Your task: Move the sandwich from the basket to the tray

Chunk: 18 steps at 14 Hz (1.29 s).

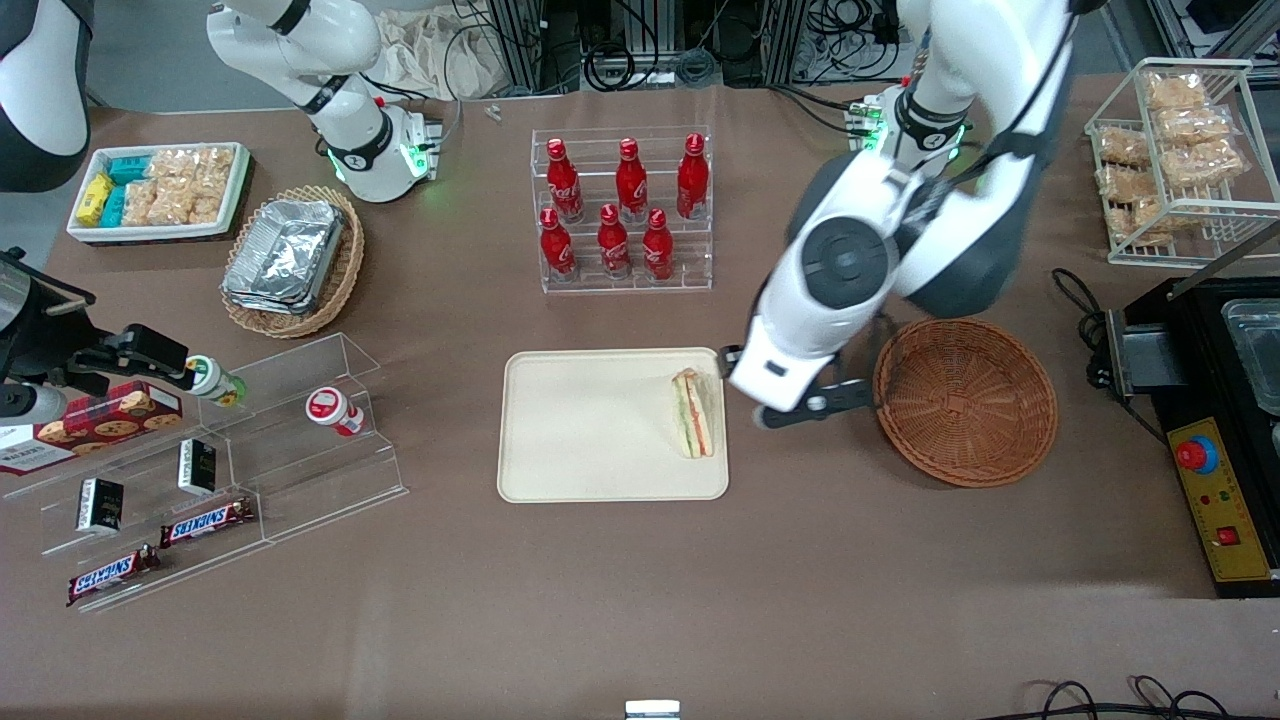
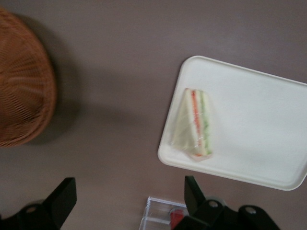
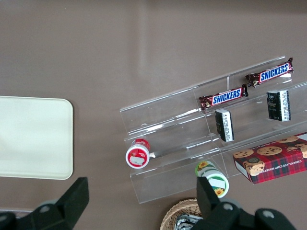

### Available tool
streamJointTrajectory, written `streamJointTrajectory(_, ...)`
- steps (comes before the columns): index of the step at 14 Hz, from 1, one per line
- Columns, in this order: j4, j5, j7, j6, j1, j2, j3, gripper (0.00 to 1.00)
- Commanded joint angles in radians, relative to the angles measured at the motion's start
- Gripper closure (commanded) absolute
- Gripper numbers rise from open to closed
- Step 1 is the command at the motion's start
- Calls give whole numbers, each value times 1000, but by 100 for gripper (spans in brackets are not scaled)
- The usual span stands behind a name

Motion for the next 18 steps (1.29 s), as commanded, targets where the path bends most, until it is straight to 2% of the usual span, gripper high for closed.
streamJointTrajectory(1,-37,7,32,-67,91,-70,-8,0)
streamJointTrajectory(4,-40,14,65,-137,184,-127,-8,0)
streamJointTrajectory(5,-46,57,134,-157,206,-144,-8,0)
streamJointTrajectory(6,-46,68,226,-171,234,-162,-8,0)
streamJointTrajectory(13,-29,53,784,-182,470,-196,-10,0)
streamJointTrajectory(18,-27,71,796,-182,488,-193,6,0)
